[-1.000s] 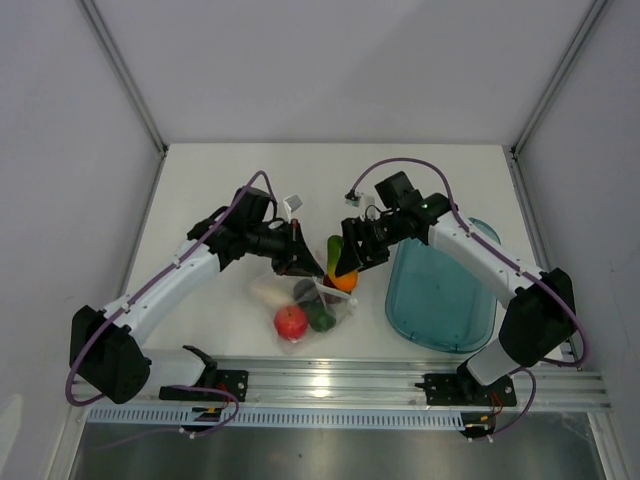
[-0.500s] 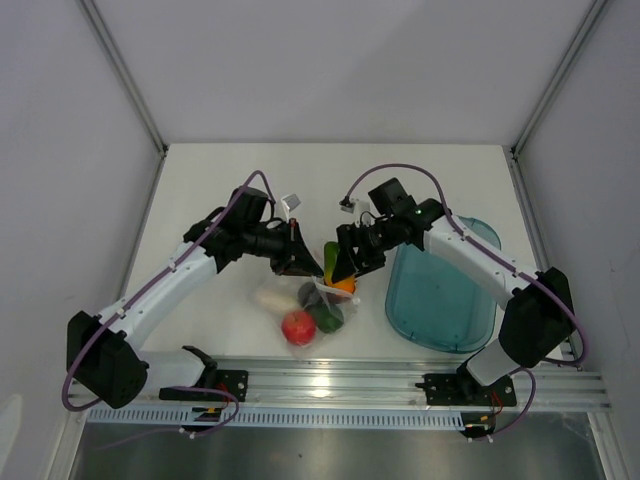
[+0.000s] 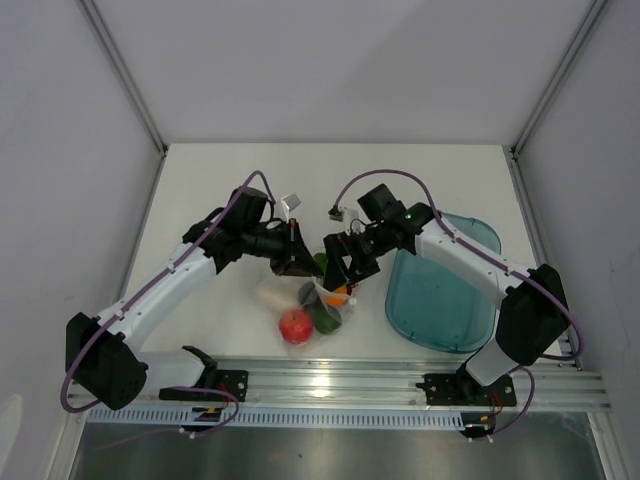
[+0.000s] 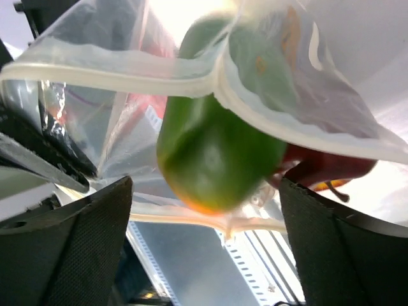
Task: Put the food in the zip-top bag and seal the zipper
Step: Place the fake fruit in the zipper food storage bag, then adjust the zipper food storage bag at the center of the board.
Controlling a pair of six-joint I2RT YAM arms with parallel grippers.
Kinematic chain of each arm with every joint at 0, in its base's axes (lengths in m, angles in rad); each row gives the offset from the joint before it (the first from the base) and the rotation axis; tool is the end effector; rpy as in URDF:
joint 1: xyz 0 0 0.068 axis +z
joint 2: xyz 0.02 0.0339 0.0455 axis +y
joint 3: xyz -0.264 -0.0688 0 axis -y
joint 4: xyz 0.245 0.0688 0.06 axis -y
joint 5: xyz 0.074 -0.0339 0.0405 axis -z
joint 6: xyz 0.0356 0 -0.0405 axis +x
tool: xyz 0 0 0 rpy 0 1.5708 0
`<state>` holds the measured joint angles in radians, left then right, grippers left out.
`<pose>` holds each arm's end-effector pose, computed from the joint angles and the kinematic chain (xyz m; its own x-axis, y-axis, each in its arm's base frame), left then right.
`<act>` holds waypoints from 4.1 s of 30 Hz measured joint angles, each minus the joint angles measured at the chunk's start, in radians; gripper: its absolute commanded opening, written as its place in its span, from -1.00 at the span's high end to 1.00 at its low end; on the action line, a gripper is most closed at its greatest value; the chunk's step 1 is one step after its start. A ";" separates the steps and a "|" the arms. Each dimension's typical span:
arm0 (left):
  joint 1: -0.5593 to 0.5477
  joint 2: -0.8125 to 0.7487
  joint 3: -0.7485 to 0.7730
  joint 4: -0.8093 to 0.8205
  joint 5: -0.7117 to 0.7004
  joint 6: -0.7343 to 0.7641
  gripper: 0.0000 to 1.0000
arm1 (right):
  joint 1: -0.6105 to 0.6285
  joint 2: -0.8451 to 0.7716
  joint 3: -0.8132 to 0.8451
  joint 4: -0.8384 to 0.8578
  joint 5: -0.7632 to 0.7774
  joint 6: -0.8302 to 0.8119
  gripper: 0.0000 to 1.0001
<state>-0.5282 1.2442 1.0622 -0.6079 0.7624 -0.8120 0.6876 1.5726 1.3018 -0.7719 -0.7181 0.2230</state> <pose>0.2099 -0.1509 0.3074 -0.9913 -0.0292 -0.1283 0.0945 0.5210 -0.8483 0.2350 0.2234 0.2827 -0.8133 -0.4525 -0.3657 -0.5684 0.4836 0.6657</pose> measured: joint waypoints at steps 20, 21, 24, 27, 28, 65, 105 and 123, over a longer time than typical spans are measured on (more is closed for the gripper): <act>0.000 -0.014 0.000 0.000 0.000 0.000 0.99 | -0.117 -0.243 -0.021 -0.001 0.143 0.096 -0.86; 0.000 -0.014 0.000 0.000 0.000 0.000 0.99 | -0.113 -0.256 -0.040 -0.004 0.132 0.093 -0.77; 0.000 -0.014 0.000 0.000 0.000 0.000 0.99 | -0.091 -0.275 -0.103 -0.008 0.097 0.089 -0.68; 0.000 -0.014 0.000 0.000 0.000 0.000 0.99 | -0.056 -0.286 -0.164 -0.013 0.084 0.090 -0.55; 0.000 -0.014 0.000 0.000 0.000 0.000 0.99 | -0.047 -0.287 -0.174 -0.013 0.084 0.090 -0.54; 0.009 -0.018 0.000 -0.001 0.000 0.008 0.99 | 0.056 -0.197 -0.231 0.113 0.232 0.138 1.00; 0.193 -0.302 -0.068 -0.065 -0.227 0.052 0.47 | 0.161 -0.015 0.497 -0.229 0.421 -0.149 1.00; 0.086 -0.397 0.084 0.194 0.046 0.589 -0.99 | 0.169 0.001 0.532 -0.378 0.164 -0.140 1.00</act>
<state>-0.4423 0.8471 1.1461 -0.4141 0.8082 -0.2226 0.8562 1.5738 1.8339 -1.1503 -0.5537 0.0834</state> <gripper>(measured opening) 0.989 0.055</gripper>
